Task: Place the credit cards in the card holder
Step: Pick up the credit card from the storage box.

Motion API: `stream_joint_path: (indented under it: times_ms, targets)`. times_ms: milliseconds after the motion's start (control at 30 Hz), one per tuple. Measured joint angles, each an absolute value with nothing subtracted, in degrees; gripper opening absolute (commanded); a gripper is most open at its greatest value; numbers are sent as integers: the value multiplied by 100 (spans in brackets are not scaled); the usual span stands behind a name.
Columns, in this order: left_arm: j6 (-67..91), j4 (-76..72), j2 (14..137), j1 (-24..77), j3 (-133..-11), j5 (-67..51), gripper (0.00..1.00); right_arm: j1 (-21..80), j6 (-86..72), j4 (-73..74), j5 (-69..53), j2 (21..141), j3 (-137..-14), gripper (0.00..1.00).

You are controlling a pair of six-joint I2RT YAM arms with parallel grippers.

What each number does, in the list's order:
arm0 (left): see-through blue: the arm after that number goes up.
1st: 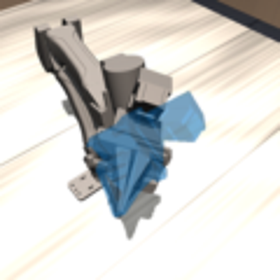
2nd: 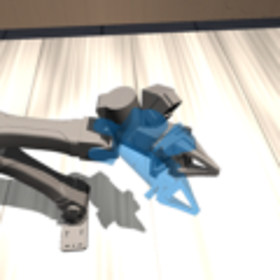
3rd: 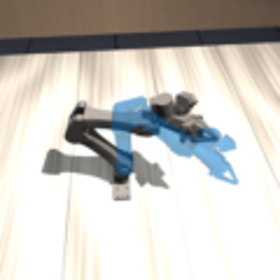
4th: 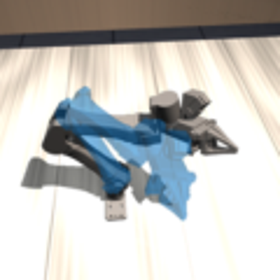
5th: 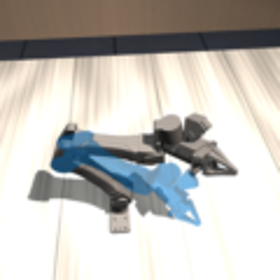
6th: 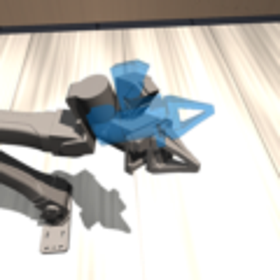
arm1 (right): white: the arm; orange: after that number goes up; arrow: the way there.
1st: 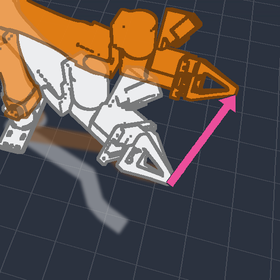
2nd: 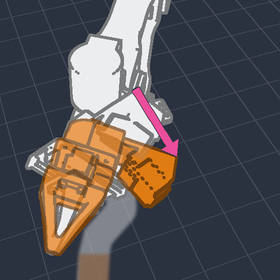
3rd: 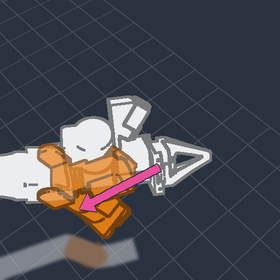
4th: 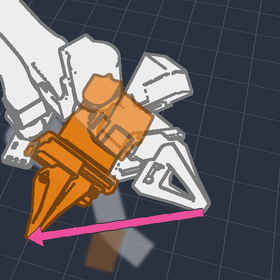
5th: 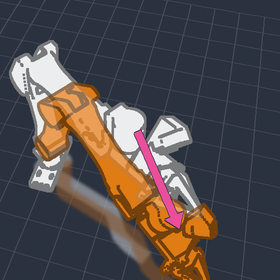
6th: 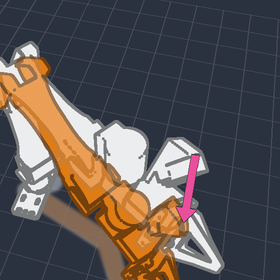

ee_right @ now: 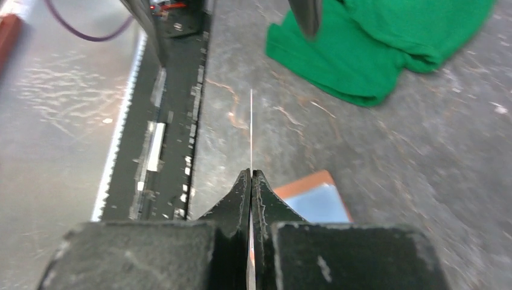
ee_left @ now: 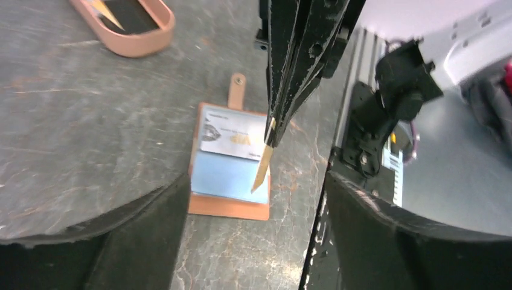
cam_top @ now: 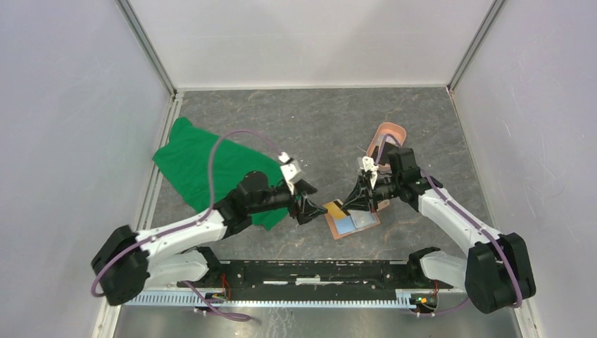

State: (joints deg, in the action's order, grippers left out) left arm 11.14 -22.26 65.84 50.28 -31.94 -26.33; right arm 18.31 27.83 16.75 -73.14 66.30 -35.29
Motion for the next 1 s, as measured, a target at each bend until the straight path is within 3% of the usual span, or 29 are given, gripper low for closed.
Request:
stream_joint_path:
  times_ms: [200, 333, 400, 667, 1000]
  targets:
    - [2279, -2587, 4952, 4980, -2447, -1103, 100, 1122, 3277, 2134, -6746, 6368, -3616, 0]
    - [3647, -2808, 4644, 4919, -1962, -591, 81, 698, 2775, 1844, -6451, 6200, -3450, 0]
    - [4324, -2965, 4744, 4923, -1702, -519, 72, 672, 2469, 1723, -6285, 6235, -3376, 0]
    - [5360, -3124, 5964, 5682, -1538, -54, 61, 425, 1243, 1428, -6154, 6886, -3240, 0]
    - [5419, -3573, 7640, 6114, -2213, 360, 60, 235, -534, 331, -6027, 6831, -2401, 0]
